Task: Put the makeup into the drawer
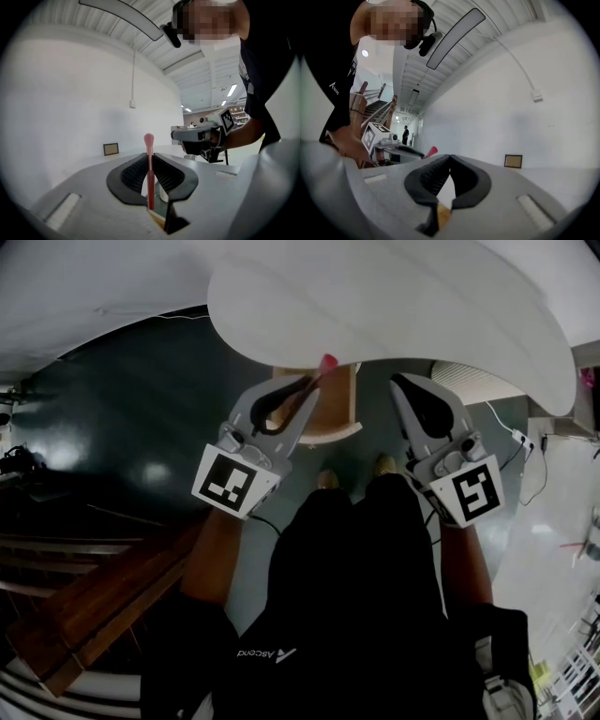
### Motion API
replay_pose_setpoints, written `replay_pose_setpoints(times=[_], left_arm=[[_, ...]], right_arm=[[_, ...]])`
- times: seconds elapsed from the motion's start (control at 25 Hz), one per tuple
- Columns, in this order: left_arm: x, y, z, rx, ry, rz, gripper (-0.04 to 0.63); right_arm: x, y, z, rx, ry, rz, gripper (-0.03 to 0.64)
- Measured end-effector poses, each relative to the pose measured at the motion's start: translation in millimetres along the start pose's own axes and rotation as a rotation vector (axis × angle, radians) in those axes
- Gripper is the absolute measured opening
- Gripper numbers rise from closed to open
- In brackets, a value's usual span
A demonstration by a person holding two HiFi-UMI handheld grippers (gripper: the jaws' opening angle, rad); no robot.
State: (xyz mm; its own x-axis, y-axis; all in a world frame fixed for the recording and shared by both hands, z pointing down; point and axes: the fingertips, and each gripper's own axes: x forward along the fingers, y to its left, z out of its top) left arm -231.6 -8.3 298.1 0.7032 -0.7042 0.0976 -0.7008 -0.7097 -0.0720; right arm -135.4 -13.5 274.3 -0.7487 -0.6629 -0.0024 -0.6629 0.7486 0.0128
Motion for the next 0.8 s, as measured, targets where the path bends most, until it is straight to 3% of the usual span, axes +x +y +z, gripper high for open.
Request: replay_pose_setpoints(times=[0.2, 0.6, 0.8], left_arm=[[4, 2, -39, 0.049, 0.097, -0.083, 0.054], [27, -3, -157, 0.167, 0.436, -0.276, 0.054], [42, -6, -201, 0.205, 0.536, -0.37, 0.054]], right_arm=[[7, 3, -9, 0.002, 0.034, -0.008, 0.003], [23, -3, -53, -0.002, 0.13, 0.018, 0.003], [23, -10, -72, 0.022, 0.16, 0.011, 0.003]])
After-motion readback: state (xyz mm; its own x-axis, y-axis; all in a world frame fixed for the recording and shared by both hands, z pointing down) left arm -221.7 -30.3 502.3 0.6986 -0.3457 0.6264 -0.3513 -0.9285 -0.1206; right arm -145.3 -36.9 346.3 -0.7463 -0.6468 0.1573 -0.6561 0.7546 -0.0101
